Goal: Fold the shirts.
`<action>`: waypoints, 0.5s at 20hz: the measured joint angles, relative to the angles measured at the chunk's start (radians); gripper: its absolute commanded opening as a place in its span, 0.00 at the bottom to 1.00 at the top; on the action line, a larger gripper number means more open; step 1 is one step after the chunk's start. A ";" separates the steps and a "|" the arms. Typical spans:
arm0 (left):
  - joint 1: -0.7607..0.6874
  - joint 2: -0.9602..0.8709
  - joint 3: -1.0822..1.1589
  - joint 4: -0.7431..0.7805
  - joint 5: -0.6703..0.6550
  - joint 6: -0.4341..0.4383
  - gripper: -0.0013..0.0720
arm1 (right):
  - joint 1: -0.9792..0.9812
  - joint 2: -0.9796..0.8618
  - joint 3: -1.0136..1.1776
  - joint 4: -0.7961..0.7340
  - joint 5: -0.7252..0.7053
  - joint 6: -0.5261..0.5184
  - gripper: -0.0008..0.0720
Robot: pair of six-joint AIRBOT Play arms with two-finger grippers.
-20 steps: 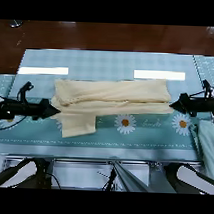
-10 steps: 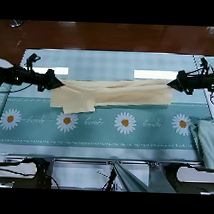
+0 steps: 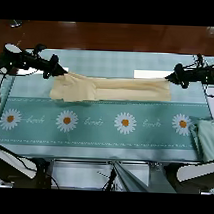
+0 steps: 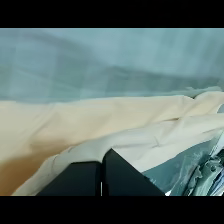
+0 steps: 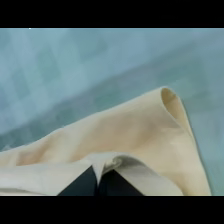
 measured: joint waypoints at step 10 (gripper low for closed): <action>0.181 0.081 0.019 0.241 -0.216 0.015 0.98 | -0.117 -0.022 0.086 -0.102 0.209 -0.034 0.86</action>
